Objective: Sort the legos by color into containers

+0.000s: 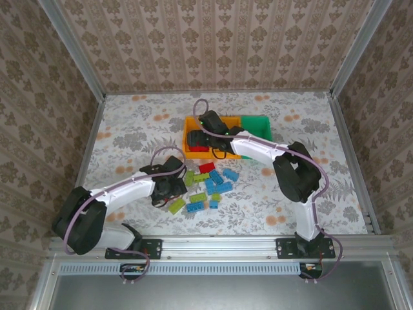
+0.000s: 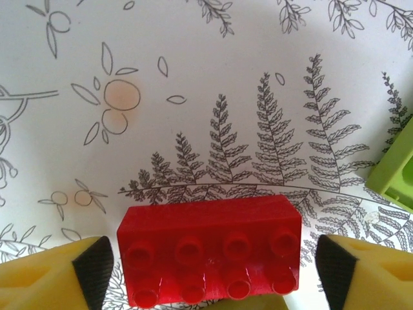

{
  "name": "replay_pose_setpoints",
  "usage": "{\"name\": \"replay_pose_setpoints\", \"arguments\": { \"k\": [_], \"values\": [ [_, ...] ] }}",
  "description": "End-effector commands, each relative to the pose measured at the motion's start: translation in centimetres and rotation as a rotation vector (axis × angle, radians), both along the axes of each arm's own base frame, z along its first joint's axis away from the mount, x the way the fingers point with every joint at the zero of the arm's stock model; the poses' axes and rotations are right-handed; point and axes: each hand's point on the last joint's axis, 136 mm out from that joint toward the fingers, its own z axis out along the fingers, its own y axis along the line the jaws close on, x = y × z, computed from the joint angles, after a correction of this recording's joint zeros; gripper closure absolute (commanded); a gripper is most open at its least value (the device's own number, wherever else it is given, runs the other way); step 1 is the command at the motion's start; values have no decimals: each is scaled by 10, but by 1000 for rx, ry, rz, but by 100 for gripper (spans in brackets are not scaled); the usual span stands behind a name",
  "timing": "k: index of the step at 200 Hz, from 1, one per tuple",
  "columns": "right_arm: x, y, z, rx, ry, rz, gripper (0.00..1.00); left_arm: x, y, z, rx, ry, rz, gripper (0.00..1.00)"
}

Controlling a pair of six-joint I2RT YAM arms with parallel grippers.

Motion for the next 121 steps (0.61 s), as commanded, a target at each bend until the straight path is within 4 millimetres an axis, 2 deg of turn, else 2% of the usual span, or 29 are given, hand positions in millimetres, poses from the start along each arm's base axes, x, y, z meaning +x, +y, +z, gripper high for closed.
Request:
{"name": "replay_pose_setpoints", "arguments": {
  "k": [1,43,72,98,121],
  "values": [
    [-4,-10,30,31,-54,-16,12,2,2,-5,11,6,3,18],
    [-11,-28,49,26,-96,-53,10,2,2,-12,22,20,-11,25],
    [-14,-47,52,15,-102,-85,9,3,4,-12,33,10,-23,32],
    [-19,-64,47,-5,-93,-107,9,8,6,-5,46,-18,-34,41],
    [-26,-81,42,-40,-93,-127,9,18,8,11,62,-64,-49,43]
  ]
}}
